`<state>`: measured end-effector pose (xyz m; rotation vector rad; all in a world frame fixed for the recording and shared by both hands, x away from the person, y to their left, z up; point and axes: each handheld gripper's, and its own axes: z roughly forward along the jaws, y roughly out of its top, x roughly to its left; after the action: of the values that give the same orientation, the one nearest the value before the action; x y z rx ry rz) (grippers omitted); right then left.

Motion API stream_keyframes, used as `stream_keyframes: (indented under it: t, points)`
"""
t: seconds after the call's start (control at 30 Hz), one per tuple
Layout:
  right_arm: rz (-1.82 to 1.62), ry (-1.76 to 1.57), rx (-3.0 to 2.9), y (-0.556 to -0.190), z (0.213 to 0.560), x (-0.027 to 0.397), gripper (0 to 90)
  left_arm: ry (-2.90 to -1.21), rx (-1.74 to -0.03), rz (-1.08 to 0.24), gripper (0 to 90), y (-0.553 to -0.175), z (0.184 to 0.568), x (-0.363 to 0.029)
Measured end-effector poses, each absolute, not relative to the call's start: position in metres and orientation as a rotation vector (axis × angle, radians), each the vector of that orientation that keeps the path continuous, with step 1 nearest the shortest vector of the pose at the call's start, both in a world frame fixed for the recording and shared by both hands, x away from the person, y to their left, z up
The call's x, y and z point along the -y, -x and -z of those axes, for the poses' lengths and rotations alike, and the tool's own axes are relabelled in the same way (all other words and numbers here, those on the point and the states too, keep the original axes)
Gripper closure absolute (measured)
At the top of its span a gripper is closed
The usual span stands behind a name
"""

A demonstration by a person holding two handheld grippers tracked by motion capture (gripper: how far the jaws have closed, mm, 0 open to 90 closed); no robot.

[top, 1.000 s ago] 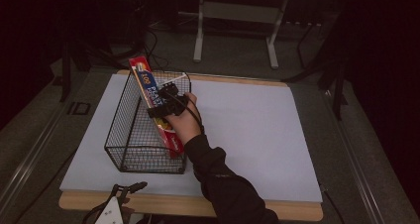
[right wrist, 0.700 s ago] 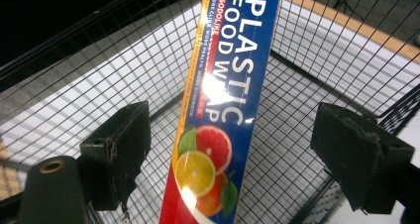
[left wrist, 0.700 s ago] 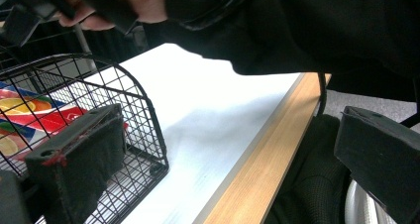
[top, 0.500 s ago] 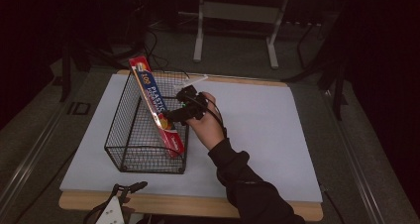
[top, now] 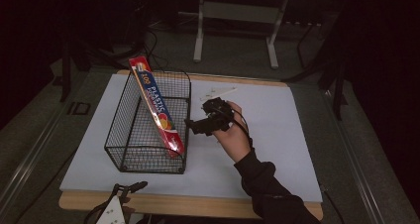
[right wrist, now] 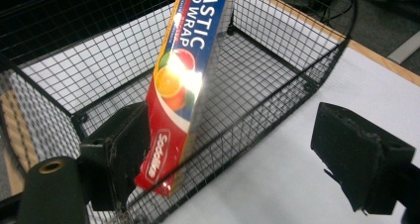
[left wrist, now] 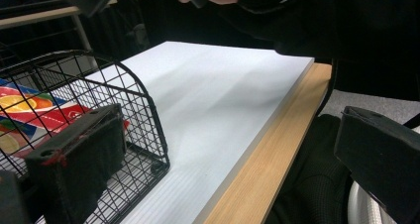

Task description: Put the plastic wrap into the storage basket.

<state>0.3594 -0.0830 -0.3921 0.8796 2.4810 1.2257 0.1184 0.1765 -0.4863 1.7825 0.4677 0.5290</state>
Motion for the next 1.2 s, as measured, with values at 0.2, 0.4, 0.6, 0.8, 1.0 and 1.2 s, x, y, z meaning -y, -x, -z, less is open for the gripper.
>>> stream_keyframes:
  t: [0.2,0.4,0.6,0.8,1.0,1.2]
  points:
    - [-1.240,-0.849,-2.452,-0.346,0.396,0.111,14.8,-1.786,-0.465,-0.532,0.1,-0.118,0.486,-0.176]
    - [-1.244,-0.880,-2.436,-0.336,0.403,0.138,14.2,-1.785,-0.467,-0.529,0.1,-0.119,0.487,-0.175]
    - [-1.244,-0.899,-2.432,-0.326,0.418,0.159,14.1,-1.788,-0.468,-0.528,0.1,-0.119,0.487,-0.176]
    - [-1.239,-0.905,-2.431,-0.319,0.431,0.178,14.3,-1.788,-0.466,-0.528,0.1,-0.119,0.487,-0.175]
    - [-1.226,-0.890,-2.426,-0.309,0.440,0.195,14.2,-1.788,-0.466,-0.528,0.1,-0.119,0.487,-0.175]
    - [-1.215,-0.907,-2.415,-0.299,0.447,0.210,14.2,-1.787,-0.465,-0.528,0.1,-0.119,0.487,-0.175]
